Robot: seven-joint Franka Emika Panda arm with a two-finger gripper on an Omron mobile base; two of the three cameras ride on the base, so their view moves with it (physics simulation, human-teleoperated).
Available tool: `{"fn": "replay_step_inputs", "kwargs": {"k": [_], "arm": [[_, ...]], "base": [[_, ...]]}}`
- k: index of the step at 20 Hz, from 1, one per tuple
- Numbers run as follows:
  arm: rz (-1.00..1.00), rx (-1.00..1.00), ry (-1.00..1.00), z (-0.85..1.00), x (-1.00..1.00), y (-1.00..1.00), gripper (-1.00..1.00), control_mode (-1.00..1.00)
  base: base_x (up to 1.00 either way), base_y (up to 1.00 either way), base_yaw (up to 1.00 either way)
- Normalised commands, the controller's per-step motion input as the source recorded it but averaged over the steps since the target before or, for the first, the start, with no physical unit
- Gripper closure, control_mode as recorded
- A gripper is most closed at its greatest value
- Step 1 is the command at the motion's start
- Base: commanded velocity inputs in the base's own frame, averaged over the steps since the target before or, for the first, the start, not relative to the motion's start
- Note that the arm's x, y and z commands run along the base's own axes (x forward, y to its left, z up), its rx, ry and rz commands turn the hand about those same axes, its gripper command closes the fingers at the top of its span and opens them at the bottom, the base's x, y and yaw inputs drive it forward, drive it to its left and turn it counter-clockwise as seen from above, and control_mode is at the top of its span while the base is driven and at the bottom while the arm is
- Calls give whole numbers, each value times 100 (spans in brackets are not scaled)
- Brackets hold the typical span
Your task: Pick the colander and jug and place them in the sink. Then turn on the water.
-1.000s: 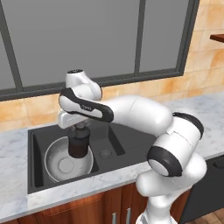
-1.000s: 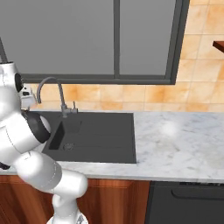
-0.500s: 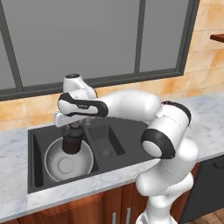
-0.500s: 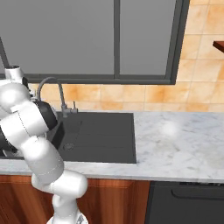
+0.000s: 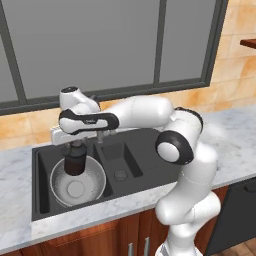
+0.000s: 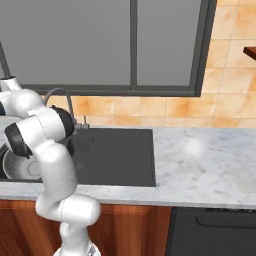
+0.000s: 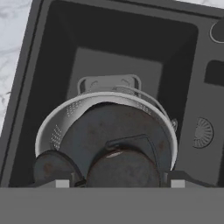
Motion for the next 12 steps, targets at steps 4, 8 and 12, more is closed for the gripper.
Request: {"fn": "replay_step_inputs", "kwargs": {"k": [4,8,12], "arm": [[-4,0,0,-14,0,0,100,-100],[-1,0,0,-60,0,0,100,-100],[-1,0,-1,-59,0,0,100,-100]], "base": [[0,0,0],[0,0,0],[0,0,0]]}}
